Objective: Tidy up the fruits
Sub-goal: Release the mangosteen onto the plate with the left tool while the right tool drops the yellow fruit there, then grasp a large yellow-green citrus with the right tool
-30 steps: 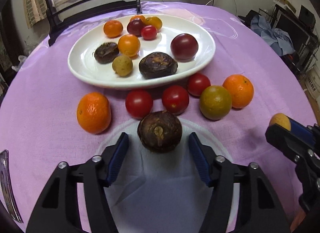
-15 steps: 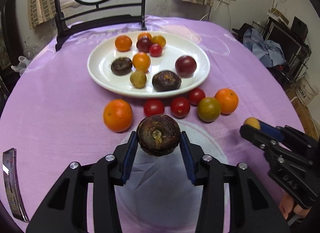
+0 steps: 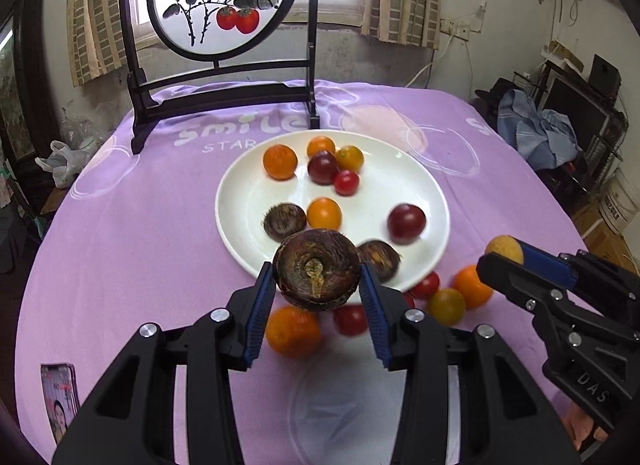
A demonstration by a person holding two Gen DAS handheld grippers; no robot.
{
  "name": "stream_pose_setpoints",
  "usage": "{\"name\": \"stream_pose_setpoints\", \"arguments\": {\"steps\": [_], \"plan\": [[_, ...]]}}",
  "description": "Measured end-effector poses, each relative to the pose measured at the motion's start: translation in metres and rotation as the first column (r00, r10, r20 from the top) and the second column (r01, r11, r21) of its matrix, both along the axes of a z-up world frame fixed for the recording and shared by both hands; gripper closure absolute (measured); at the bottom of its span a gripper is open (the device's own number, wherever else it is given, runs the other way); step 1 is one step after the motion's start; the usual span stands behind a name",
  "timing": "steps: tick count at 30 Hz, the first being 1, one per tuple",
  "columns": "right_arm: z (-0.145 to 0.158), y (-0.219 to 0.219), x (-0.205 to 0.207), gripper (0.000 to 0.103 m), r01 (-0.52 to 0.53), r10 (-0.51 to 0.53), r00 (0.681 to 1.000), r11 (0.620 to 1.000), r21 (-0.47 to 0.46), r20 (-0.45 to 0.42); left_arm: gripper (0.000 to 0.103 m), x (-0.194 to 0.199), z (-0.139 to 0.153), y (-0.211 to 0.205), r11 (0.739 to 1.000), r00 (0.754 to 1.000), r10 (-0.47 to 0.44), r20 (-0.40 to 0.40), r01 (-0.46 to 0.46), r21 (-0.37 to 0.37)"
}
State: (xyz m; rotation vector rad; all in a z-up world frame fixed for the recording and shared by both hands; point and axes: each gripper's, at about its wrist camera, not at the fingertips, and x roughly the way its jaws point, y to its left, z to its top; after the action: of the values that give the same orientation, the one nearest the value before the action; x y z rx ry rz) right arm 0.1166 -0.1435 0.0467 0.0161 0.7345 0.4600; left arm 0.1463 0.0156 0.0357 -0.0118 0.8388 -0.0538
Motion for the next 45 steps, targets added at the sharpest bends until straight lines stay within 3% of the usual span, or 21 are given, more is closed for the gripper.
{"name": "stream_pose_setpoints", "arguments": {"steps": [5,12,14,15,16,24,34,45], "plan": [[-0.003,0.017,0.040,0.078,0.016,-0.016,1.000,1.000,-0.020,0.003,0.061,0.040,-0.009,0.008,1.000,0.999,0.022,-0.038,-0.023,-0.011],[-0.028,0.029,0.083,0.078,0.032,-0.036,0.998,0.998,-0.057,-0.058,0.061,0.084,-0.038,0.019,0.997,0.992,0.074,-0.104,-0.076,-0.018],[-0.034,0.027,0.090,0.062,0.047,-0.050,0.997,0.998,-0.045,-0.067,0.057,0.090,-0.044,0.020,0.996,0.990,0.081,-0.113,-0.083,-0.017],[-0.035,0.026,0.092,0.049,0.057,-0.059,0.996,0.998,-0.036,-0.072,0.052,0.092,-0.045,0.021,0.996,0.990,0.086,-0.113,-0.088,-0.018],[-0.036,0.023,0.092,0.048,0.074,-0.075,0.995,0.997,-0.023,-0.070,0.044,0.092,-0.044,0.021,0.995,0.990,0.094,-0.105,-0.097,-0.020],[-0.027,0.004,0.073,0.048,0.078,-0.078,0.995,0.997,-0.004,-0.062,0.036,0.070,-0.024,0.023,0.993,0.993,0.105,-0.063,-0.107,-0.043],[-0.019,-0.021,0.021,0.045,0.079,-0.080,0.996,0.996,-0.032,-0.028,0.019,0.000,0.004,0.018,0.993,0.994,0.105,0.005,-0.105,-0.054],[-0.043,-0.033,-0.035,0.044,0.052,-0.057,0.997,0.993,-0.101,-0.051,0.015,-0.059,-0.032,0.016,0.992,0.994,0.104,-0.046,-0.107,-0.071]]}}
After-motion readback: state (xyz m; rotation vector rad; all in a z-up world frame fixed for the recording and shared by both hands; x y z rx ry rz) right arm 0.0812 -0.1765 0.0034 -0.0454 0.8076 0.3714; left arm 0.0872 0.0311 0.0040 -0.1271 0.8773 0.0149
